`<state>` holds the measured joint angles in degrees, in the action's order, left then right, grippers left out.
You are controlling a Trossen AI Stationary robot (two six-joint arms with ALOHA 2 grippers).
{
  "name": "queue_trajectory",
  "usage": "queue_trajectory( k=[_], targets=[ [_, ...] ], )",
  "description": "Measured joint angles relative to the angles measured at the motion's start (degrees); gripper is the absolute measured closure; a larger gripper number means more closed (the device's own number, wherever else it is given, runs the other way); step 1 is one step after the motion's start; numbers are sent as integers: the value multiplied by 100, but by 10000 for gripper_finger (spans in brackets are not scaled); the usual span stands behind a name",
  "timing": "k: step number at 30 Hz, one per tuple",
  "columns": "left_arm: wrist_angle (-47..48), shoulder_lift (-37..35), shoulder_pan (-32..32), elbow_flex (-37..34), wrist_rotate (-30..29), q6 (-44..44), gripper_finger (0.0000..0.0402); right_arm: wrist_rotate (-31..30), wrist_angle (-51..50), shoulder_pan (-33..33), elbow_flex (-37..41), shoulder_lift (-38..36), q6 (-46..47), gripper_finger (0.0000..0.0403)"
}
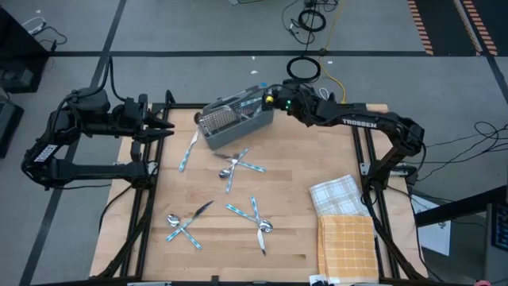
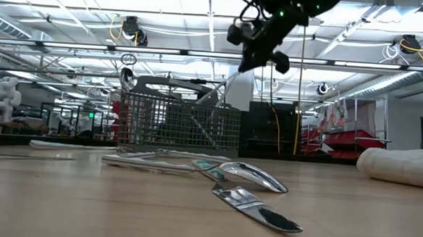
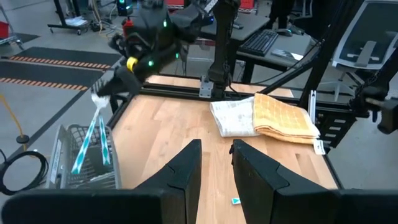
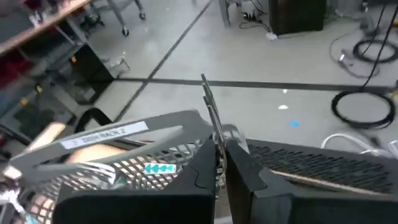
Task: Sort silverware
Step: Adjust the gray silverware basket
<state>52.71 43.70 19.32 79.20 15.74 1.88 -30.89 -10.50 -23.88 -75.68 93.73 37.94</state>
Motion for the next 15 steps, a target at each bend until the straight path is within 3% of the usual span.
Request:
queue_trajectory(
  k=[5,15],
  targets=[
    [1,2,-1,0,-1,0,307,0,-854,3,-578,-7,-553,401],
    [7,2,1,0,-1,1,307,235,-867,67,-700,231,-1049,403]
  ],
)
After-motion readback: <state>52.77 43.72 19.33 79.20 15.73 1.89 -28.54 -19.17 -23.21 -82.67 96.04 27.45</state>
